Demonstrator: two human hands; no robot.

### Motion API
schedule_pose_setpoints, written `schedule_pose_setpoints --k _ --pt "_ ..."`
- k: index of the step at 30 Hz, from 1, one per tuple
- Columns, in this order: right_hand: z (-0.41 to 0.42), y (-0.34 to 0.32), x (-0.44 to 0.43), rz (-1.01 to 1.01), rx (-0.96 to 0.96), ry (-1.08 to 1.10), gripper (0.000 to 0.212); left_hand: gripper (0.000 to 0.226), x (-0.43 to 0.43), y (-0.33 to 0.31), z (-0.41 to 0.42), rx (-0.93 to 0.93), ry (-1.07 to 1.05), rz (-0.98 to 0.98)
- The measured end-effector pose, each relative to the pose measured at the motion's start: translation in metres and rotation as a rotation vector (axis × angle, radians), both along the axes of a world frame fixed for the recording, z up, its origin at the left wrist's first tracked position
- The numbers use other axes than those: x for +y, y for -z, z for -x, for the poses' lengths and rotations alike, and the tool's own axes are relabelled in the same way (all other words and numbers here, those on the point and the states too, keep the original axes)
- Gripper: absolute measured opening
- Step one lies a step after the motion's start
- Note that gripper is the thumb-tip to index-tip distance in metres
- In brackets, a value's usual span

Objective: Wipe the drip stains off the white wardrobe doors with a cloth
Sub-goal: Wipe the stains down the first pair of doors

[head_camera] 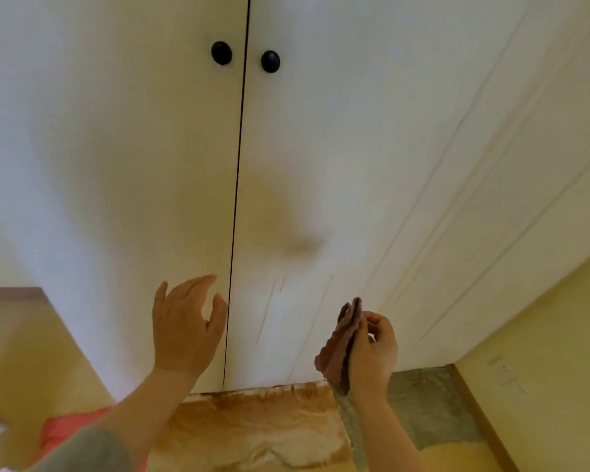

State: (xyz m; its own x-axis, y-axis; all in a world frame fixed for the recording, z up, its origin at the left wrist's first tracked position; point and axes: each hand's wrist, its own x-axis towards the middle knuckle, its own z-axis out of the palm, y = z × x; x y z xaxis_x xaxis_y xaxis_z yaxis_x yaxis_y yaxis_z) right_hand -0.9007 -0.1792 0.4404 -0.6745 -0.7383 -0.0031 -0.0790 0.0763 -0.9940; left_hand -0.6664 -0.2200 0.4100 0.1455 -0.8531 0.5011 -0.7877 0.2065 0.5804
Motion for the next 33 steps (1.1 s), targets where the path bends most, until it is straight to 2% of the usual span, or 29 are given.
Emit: schedule_pose_setpoints --k 4,7,11,15,20,28,33 --pt "-0.007 -0.017 0.053 -0.092 -0.078 0.046 0.014 0.053 0.057 -0.022 0.003 0.098 0.1 -0.076" --pt "-0.008 -0.027 0.085 -0.109 -0.118 0.097 0.014 0.042 0.085 -0.04 0.009 0.194 0.116 -0.122" --pt "-0.011 -0.037 0.104 -0.091 -0.136 0.134 0.015 0.022 0.106 -0.05 0.012 0.236 0.19 -0.167" --pt "-0.008 -0.052 0.109 -0.041 -0.165 0.144 0.014 0.023 0.113 -0.056 0.014 0.275 0.174 -0.188" --pt "0.009 -0.061 0.097 -0.011 -0.165 0.126 0.013 0.022 0.105 -0.058 0.027 0.359 0.173 -0.251" --pt "0.059 -0.058 0.039 0.038 -0.24 0.014 0.014 0.021 0.06 -0.056 0.082 0.39 0.124 -0.28" --pt "0.095 -0.039 -0.009 0.029 -0.165 -0.053 0.018 0.02 0.037 -0.04 0.117 0.428 0.057 -0.321"
